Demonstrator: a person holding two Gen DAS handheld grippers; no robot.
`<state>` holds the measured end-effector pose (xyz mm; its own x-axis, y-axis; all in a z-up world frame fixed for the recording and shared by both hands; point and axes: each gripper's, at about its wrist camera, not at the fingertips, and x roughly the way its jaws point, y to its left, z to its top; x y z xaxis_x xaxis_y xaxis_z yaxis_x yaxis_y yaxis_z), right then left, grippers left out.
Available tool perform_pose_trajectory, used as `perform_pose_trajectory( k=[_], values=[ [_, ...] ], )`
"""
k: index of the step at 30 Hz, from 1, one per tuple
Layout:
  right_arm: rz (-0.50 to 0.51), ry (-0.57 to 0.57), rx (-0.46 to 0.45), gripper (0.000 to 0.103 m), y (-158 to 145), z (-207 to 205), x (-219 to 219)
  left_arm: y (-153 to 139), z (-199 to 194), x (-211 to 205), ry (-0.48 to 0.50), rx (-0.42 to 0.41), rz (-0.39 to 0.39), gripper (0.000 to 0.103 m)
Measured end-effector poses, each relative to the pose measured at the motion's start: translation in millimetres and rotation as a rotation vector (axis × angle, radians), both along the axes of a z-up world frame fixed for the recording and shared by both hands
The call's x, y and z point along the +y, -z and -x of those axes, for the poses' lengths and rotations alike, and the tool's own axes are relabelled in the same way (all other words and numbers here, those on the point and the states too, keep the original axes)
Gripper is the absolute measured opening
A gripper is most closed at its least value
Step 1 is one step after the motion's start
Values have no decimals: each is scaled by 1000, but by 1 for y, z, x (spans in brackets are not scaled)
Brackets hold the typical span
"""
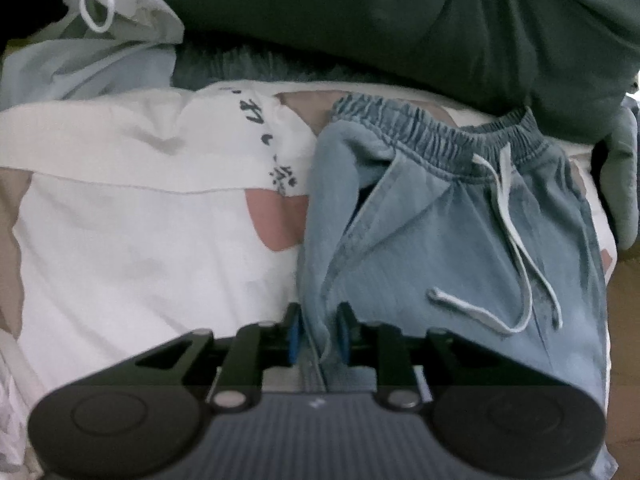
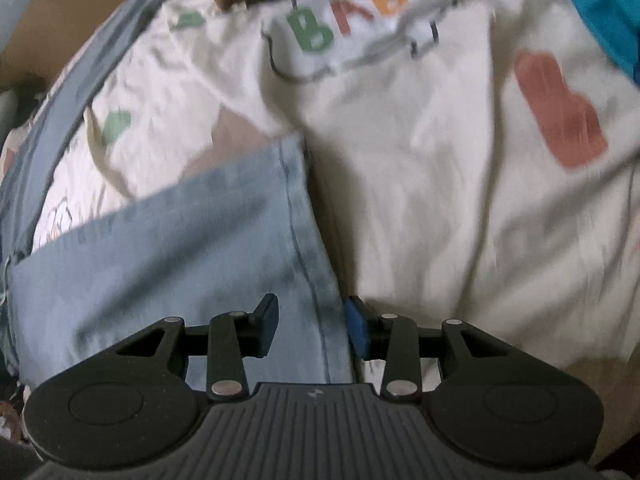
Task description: Fold clothes
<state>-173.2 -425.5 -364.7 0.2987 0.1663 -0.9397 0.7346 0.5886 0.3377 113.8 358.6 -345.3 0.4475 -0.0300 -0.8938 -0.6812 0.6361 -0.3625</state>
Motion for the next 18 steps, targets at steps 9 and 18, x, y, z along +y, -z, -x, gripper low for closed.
perform_pose_trajectory(
  k=[9,18],
  values=[
    [-111,-76,99,44,21,13,21,2,10,-8,24,-3,39,27],
    [-94,-129,138,7,20,12,28,-7,7,-20,57,22,-29,13]
  ],
)
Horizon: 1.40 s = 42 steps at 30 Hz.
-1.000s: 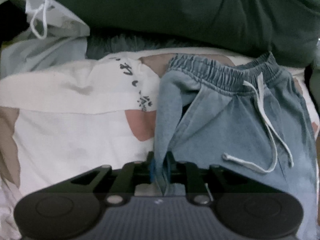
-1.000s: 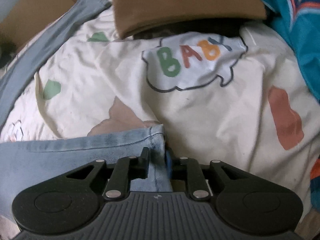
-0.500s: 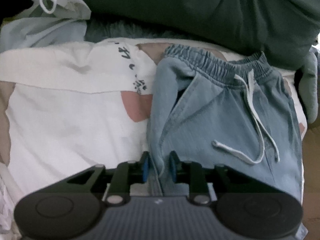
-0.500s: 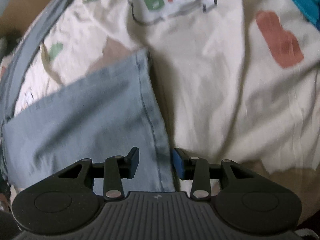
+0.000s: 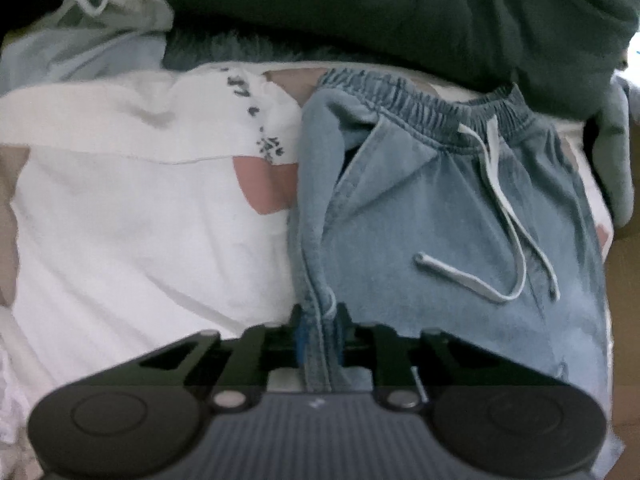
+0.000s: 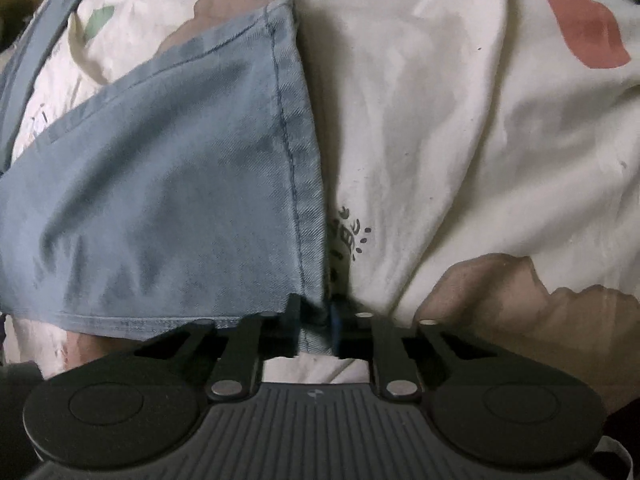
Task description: Fold clothes
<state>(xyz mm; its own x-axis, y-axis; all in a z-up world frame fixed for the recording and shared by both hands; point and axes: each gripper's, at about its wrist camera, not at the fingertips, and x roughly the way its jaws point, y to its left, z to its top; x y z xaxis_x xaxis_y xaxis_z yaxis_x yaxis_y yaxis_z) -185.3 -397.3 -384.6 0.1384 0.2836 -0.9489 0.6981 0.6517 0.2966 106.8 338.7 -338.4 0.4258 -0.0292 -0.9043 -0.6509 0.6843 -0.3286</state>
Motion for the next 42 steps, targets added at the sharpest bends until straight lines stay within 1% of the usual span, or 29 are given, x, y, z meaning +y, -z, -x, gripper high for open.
perform_pose_trajectory(
  k=[5,10,13,14,16,17,18,20,22,24,26,27,30,34,35,38,40,42],
  values=[
    [6,-23,8,6,-18,2,0,-18,-8,-6,39,30,-71,11],
    [16,-22,17,5,-33,5,-4,-20,-6,0,49,37,-70,10],
    [23,-16,33,4,-33,7,-6,-16,-4,1,51,48,-79,9],
    [27,-18,42,1,-31,7,-6,-14,-7,-1,50,54,-84,8],
    [41,-28,73,0,-25,7,-6,-7,-10,-1,46,66,-90,8],
    [69,-36,104,0,-23,8,-6,-4,-11,0,43,70,-89,8],
    [92,-32,123,0,-21,12,-9,-1,-12,1,46,74,-86,8],
    [85,19,123,0,-18,23,-16,4,-16,2,62,81,-84,9],
    [93,32,127,0,-18,27,-20,6,-18,4,72,85,-85,10],
    [99,34,109,0,-21,26,-22,3,-19,5,66,80,-99,14],
    [109,31,86,0,-23,21,-24,-2,-17,9,50,77,-108,21],
    [114,36,72,0,-24,18,-25,-5,-15,11,40,75,-112,22],
    [125,46,12,1,-28,5,-30,-20,-13,17,27,68,-131,21],
    [127,21,-71,7,-32,-17,-32,-54,-13,19,34,45,-158,21],
    [125,18,-94,9,-33,-23,-31,-64,-15,18,38,38,-166,22],
    [117,8,-157,11,-35,-37,-30,-91,-22,15,57,7,-183,26],
    [112,-10,-201,11,-40,-46,-29,-100,-32,12,80,-16,-197,26],
    [109,-21,-244,15,-45,-52,-31,-100,-44,9,99,-31,-199,26]
  ],
)
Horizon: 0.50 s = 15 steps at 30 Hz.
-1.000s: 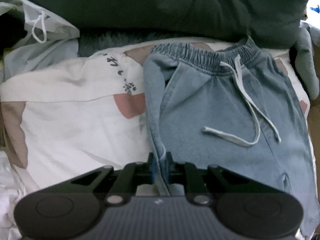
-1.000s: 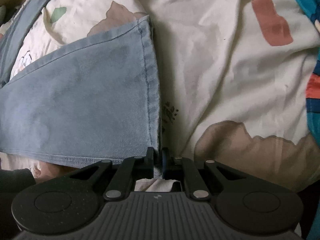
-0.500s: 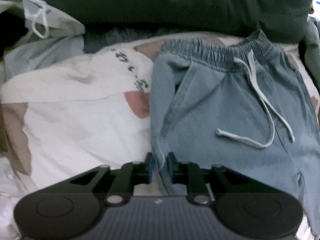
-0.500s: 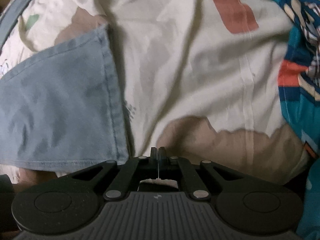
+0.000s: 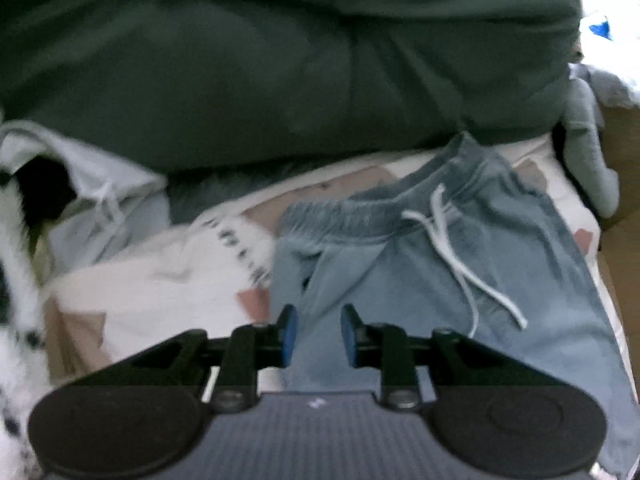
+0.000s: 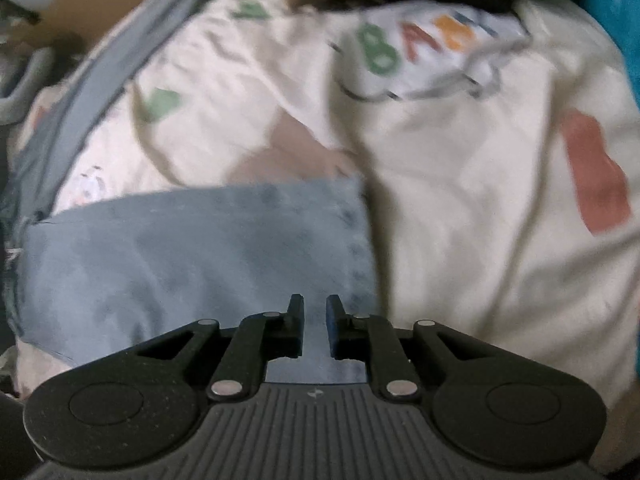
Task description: Fold clothes
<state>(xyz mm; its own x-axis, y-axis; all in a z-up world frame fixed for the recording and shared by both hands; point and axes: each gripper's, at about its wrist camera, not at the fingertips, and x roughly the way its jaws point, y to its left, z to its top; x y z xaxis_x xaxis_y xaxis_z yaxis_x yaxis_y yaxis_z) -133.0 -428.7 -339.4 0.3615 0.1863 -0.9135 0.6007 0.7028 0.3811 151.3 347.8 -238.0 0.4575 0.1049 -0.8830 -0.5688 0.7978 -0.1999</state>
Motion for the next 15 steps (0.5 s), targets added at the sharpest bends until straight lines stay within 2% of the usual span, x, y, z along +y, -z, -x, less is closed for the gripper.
perform_pose_trajectory(
  k=[3,8,15],
  values=[
    [16,-26,-46,24,-7,-9,6,9,-18,-6,31,1,5,25],
    [65,-43,-26,24,-7,-20,9,41,-46,-11,67,19,13,25],
    [99,-27,8,24,9,-40,20,82,-73,-8,95,50,5,22]
  ],
)
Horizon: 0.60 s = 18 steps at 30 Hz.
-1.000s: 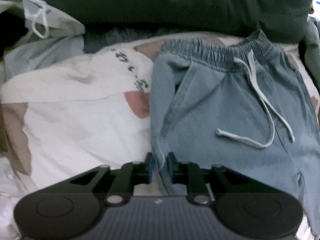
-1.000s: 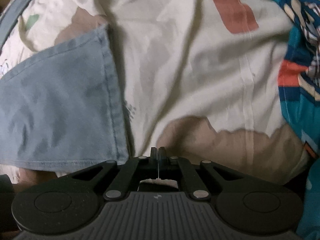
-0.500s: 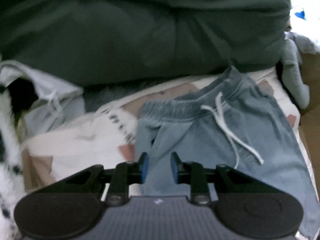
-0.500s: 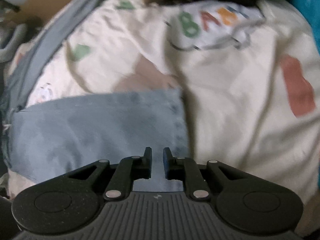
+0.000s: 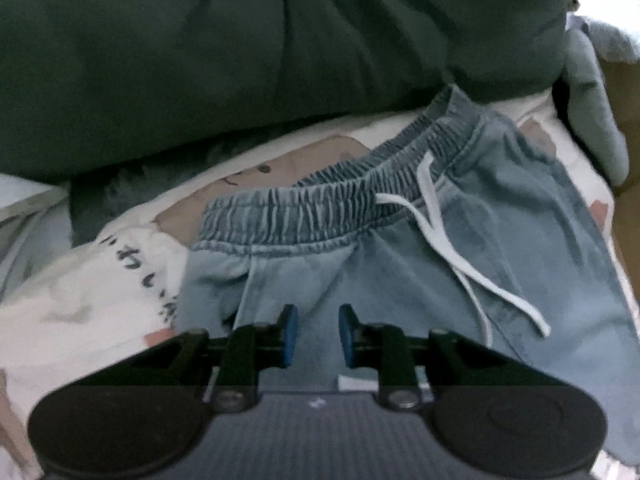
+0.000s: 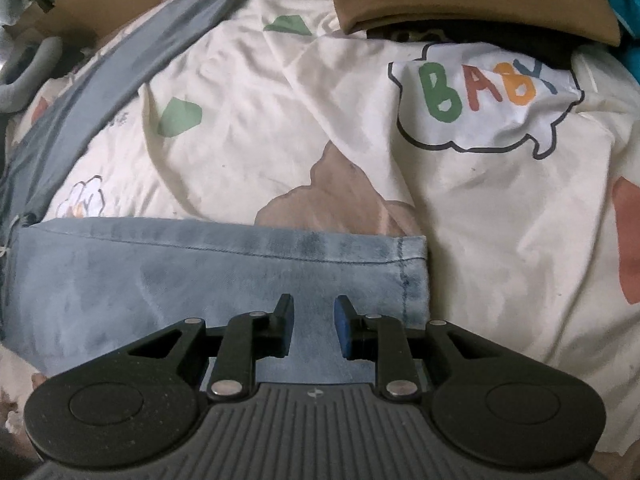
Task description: Fold clothes
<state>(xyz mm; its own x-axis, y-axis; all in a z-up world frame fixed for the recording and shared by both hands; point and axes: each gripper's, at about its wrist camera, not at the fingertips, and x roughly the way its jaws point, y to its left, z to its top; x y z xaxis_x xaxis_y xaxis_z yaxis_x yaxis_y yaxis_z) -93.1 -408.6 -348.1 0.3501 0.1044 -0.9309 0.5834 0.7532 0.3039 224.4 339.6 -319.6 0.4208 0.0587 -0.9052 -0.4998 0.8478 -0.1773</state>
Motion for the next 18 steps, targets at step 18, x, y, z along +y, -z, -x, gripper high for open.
perform_pose_trajectory(
  k=[18],
  values=[
    [59,-12,112,29,27,-20,15,10,-13,11,-53,119,-94,5]
  ],
)
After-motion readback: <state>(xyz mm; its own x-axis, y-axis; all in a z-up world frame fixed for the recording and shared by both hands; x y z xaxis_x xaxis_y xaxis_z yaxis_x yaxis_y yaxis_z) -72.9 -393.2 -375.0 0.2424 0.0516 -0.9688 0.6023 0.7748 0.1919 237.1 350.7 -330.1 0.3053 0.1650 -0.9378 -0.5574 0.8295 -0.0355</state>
